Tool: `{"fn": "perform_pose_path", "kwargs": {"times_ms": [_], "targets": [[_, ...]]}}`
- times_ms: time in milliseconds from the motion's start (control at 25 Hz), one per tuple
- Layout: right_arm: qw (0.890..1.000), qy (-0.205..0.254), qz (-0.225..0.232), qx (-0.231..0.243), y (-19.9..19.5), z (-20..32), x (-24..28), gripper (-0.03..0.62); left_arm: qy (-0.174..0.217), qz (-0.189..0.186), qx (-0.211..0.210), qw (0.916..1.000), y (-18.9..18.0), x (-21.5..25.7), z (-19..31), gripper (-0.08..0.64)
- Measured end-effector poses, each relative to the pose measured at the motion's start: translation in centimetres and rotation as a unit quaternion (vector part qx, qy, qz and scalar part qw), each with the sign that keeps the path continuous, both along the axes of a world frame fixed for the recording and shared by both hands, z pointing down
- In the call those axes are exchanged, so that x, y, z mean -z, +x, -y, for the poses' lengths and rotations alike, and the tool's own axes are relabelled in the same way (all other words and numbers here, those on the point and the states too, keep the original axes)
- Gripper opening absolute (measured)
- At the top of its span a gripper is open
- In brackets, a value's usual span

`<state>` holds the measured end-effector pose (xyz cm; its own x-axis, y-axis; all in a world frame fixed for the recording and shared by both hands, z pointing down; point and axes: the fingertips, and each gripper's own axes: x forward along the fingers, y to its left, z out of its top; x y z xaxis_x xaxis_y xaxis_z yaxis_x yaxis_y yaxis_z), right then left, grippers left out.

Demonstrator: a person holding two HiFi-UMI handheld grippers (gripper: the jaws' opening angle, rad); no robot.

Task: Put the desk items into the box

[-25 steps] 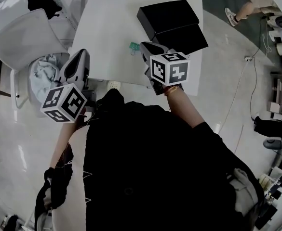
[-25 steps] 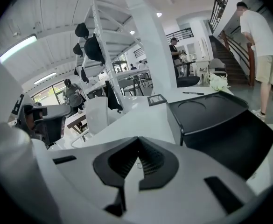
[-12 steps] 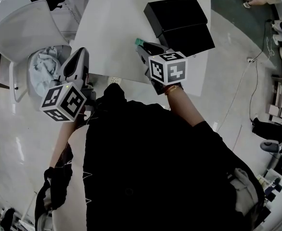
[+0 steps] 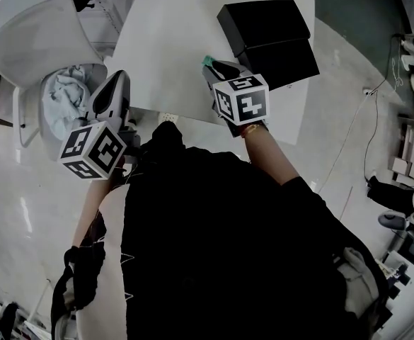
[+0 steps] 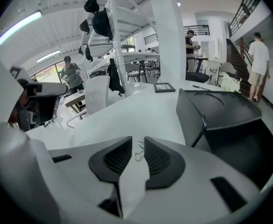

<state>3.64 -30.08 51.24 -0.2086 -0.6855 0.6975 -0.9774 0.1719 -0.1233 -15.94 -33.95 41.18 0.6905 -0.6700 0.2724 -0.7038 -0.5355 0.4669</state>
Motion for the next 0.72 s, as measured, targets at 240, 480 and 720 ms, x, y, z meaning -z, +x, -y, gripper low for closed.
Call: {"fn": "perform_pose_path", "kwargs": {"times_ms": [240,480,720], "targets": [[0.998,-0.004,-0.058,0.027,-0.07,0.4,-0.33,0.081,-0.006,-0.003,0.002,1.0,-0.09,-0.45,0.29,0.011],[0.996,-0.007,-0.081,0.045,-0.35,0.62,-0.4,0.074,-0.008,-0.006,0.006,0.9999,-0.36,-0.37,0.53,0.011],[0.991,-0.007,-0.114,0.063,-0.8,0.72,-0.55,0.071,-0.01,-0.007,0.01,0.9999,-0.8,-0.59,0.48,0.011]]}}
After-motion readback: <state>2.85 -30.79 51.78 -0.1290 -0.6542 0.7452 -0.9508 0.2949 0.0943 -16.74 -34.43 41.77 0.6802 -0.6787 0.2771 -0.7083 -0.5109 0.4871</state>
